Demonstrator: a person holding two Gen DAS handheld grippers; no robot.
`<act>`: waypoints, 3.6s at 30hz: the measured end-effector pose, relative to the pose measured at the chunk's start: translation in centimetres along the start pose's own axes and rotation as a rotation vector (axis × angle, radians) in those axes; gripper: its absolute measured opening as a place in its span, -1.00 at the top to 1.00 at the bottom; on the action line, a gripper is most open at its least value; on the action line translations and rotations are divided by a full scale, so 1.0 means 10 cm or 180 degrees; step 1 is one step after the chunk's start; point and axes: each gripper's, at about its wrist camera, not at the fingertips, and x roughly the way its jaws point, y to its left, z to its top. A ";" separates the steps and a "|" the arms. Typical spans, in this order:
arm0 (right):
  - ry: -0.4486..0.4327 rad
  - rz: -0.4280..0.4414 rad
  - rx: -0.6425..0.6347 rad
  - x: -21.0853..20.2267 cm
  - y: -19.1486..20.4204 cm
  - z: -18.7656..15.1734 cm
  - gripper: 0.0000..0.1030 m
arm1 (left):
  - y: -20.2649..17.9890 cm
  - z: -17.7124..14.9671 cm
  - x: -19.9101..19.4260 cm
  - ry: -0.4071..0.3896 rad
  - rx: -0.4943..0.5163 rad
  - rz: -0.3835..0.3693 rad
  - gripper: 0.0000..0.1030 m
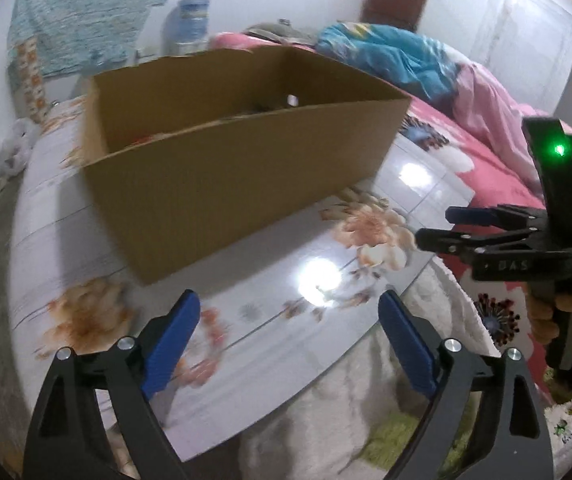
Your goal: Organize jewelry
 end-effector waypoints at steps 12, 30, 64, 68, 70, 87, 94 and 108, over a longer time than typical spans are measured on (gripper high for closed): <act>0.0059 -0.0405 -0.0252 0.30 -0.14 0.03 -0.70 | -0.27 0.28 0.70 0.0307 0.0173 0.0348 -0.73; 0.0043 -0.0280 -0.0241 0.36 -0.19 0.00 -0.84 | -0.26 0.19 0.85 0.0368 0.0154 0.0511 -0.89; -0.0022 -0.0290 -0.0192 0.39 -0.20 0.01 -0.85 | -0.25 0.18 0.84 0.0385 0.0160 0.0482 -0.90; -0.0016 -0.0284 -0.0196 0.40 -0.20 0.02 -0.85 | -0.26 0.19 0.85 0.0413 0.0156 0.0485 -0.90; -0.0021 -0.0280 -0.0195 0.40 -0.21 0.02 -0.84 | -0.26 0.20 0.86 0.0424 0.0154 0.0486 -0.90; 0.0020 -0.0249 -0.0220 0.40 -0.22 0.02 -0.85 | -0.28 0.19 0.87 0.0347 0.0091 0.0545 -0.92; 0.0019 -0.0251 -0.0220 0.40 -0.21 0.02 -0.85 | -0.27 0.22 0.88 0.0478 0.0115 0.0522 -0.92; 0.0041 -0.0248 -0.0229 0.41 -0.19 0.03 -0.85 | -0.28 0.21 0.88 0.0462 0.0119 0.0524 -0.92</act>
